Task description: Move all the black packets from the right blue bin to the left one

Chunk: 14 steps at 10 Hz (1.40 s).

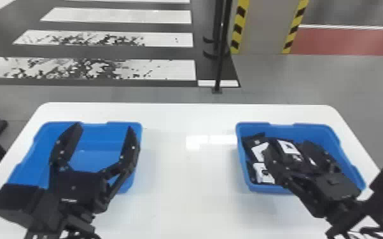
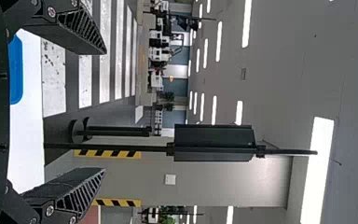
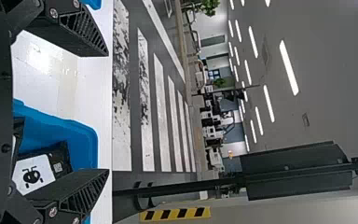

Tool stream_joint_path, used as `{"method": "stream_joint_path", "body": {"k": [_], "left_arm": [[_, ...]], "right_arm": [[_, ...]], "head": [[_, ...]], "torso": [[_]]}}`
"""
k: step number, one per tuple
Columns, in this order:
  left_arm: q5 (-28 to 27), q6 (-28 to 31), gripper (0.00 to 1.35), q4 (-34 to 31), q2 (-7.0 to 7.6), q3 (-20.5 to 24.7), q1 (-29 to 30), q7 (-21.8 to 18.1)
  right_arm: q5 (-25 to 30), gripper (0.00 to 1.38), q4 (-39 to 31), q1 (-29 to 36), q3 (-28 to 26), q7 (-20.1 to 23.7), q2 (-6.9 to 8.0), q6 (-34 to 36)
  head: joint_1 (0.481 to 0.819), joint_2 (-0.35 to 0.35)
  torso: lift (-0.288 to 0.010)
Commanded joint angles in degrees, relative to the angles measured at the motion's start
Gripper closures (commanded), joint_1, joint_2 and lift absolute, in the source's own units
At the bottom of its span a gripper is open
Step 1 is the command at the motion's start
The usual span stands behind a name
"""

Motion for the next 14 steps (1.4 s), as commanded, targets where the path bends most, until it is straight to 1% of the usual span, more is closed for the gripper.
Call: {"method": "stream_joint_path", "body": {"k": [1,4,10,11,12,14], "left_arm": [[0.0,-0.2,0.15,0.0,0.00,-0.1,0.0,0.0],[0.0,-0.3,0.15,0.3,0.00,-0.1,-0.2,0.0],[0.1,-0.9,0.15,0.3,0.00,-0.1,-0.2,0.0],[0.1,-1.0,0.15,0.3,0.00,-0.1,-0.2,0.0],[0.1,-1.0,0.15,0.3,0.00,-0.1,-0.2,0.0],[0.1,-1.0,0.15,0.3,0.09,-0.2,-0.3,0.0]], "right_arm": [[-0.1,0.14,0.1,-0.3,0.0,0.1,0.00,0.1],[-0.5,0.14,0.1,-0.4,0.0,0.1,0.09,2.1],[-1.2,0.14,1.0,-1.1,0.0,0.1,0.09,1.3],[-1.5,0.14,1.5,-2.8,-0.1,0.1,0.09,3.8],[-1.3,0.14,1.9,-5.2,-0.2,0.1,0.00,7.9],[-1.3,0.13,5.3,-10.1,-0.7,0.4,-0.18,16.0]], "head": [[0.695,-0.033],[0.695,-0.033],[0.695,-0.031],[0.695,-0.032],[0.695,-0.032],[0.695,-0.032]], "torso": [[-0.140],[-0.140],[-0.140],[-0.140],[-0.140],[-0.140]]}}
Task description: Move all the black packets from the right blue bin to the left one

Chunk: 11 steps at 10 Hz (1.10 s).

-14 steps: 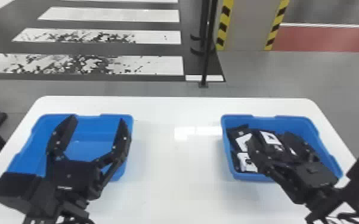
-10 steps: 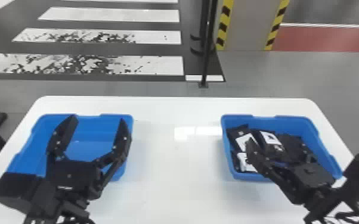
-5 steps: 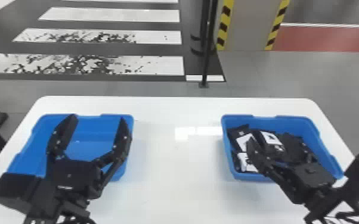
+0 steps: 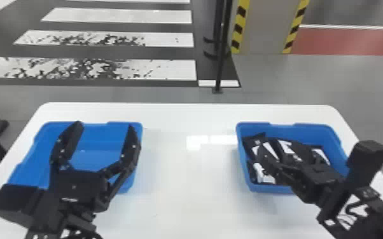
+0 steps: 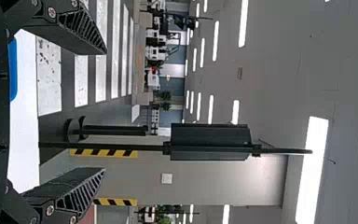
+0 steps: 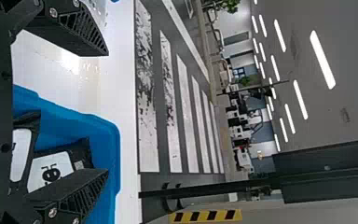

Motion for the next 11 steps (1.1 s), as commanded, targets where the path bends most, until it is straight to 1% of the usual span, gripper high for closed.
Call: {"method": "stream_joint_path", "body": {"k": [1,2,3,5,7,8,9,10,11], "left_arm": [[0.0,0.0,0.15,0.0,0.02,0.0,0.1,0.0],[0.0,0.0,0.15,0.0,0.02,0.0,0.1,0.0],[0.0,0.0,0.15,0.1,0.02,0.0,0.1,0.0],[-0.1,-0.1,0.15,0.1,0.02,0.0,0.1,0.0],[-0.1,-0.3,0.15,0.3,0.11,-0.1,0.1,0.0],[-0.1,-0.4,0.15,0.3,0.11,-0.1,0.1,0.0],[-0.2,-0.4,0.15,0.4,0.11,-0.1,0.1,0.0],[-0.1,-0.8,0.15,0.4,0.19,-0.1,0.0,0.0],[-0.2,-1.1,0.15,0.7,0.19,-0.1,0.0,0.0]], "right_arm": [[-0.2,0.13,1.0,-3.0,-0.5,0.0,-0.17,9.0],[-1.0,0.14,0.7,-4.6,-0.9,0.0,-0.17,15.6],[-0.4,0.14,0.3,-5.7,-1.0,-0.3,-0.17,20.0],[0.7,0.14,-2.4,-6.4,-1.2,-3.9,-0.17,26.6],[1.2,0.14,-3.5,-9.4,-3.0,-6.6,-0.26,34.7],[1.5,0.14,-2.4,-11.5,-4.2,-6.8,-0.34,37.6],[1.4,0.14,-0.3,-13.1,-4.8,-6.8,-0.43,38.5],[0.9,0.14,2.1,-14.7,-4.8,-6.9,-0.43,40.1],[0.6,0.15,2.8,-15.4,-4.4,-7.7,-0.43,42.1]], "head": [[0.695,-0.034],[0.695,-0.037],[0.695,-0.037],[0.695,-0.041],[0.695,-0.056],[0.695,-0.069],[0.695,-0.087],[0.695,-0.103],[0.695,-0.111]], "torso": [[-0.140],[-0.140],[-0.140],[-0.140],[-0.140],[-0.140],[-0.140],[-0.140],[-0.140]]}}
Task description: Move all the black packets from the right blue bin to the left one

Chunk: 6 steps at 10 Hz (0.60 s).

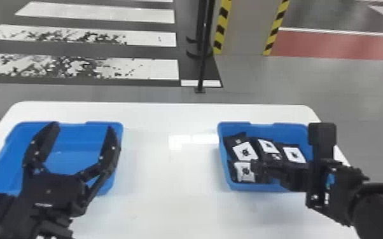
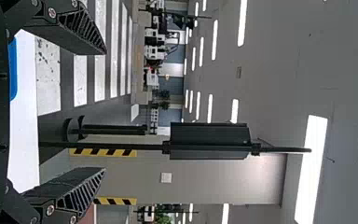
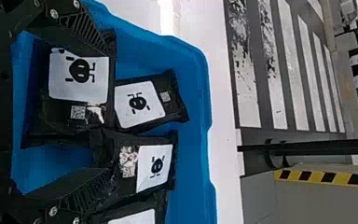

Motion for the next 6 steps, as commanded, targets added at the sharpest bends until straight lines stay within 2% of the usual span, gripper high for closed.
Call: {"method": "stream_joint_path", "body": {"k": [1,6], "left_arm": [[0.1,-0.4,0.15,0.3,0.01,-0.1,-0.2,0.0],[0.1,-1.2,0.15,1.1,0.10,-0.6,-0.4,-0.3]], "right_arm": [[-0.5,0.15,0.6,-1.1,0.8,-1.4,0.00,3.5],[-3.3,0.15,6.5,-4.8,1.3,-3.6,0.00,4.0]], "head": [[0.695,-0.113],[0.695,-0.112]], "torso": [[-0.140],[-0.140]]}}
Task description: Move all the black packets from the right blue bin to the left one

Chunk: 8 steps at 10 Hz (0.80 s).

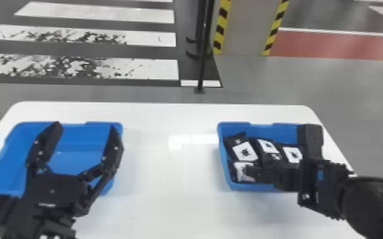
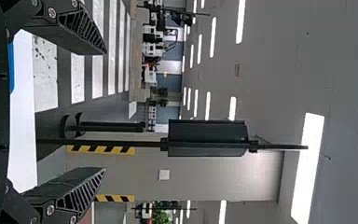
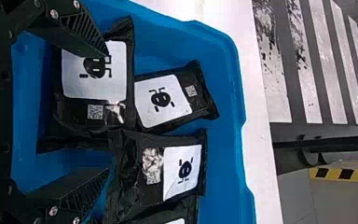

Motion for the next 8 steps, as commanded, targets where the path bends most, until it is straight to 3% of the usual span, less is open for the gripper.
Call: {"method": "stream_joint_path", "body": {"k": [1,4,5,6,7,8], "left_arm": [[0.0,-0.2,0.15,0.2,0.00,0.0,0.1,0.0],[0.3,-0.5,0.15,0.3,0.00,0.1,0.2,-0.1],[0.5,-0.5,0.15,0.5,-0.08,0.2,0.2,-0.1],[0.5,-0.8,0.15,0.6,-0.17,0.2,0.1,-0.1],[0.5,-0.9,0.15,0.7,-0.17,0.3,0.1,-0.1],[0.5,-1.0,0.15,0.9,-0.17,0.3,0.1,-0.1]], "right_arm": [[-1.6,0.15,2.8,-1.3,0.1,-0.2,0.00,-0.9],[-4.8,0.20,5.2,-1.6,0.6,-1.6,0.00,-0.8],[-5.4,0.28,5.7,-1.6,0.7,-1.9,0.00,-0.6],[-6.7,0.59,6.4,-1.7,0.6,-1.9,0.00,-0.9],[-7.8,1.00,6.3,-1.6,0.6,-2.0,0.09,-1.5],[-9.6,1.08,6.6,-1.1,0.8,-2.4,0.18,-4.2]], "head": [[0.695,-0.113],[0.695,-0.106],[0.695,-0.099],[0.695,-0.096],[0.695,-0.091],[0.695,-0.083]], "torso": [[-0.140],[-0.140],[-0.140],[-0.140],[-0.140],[-0.140]]}}
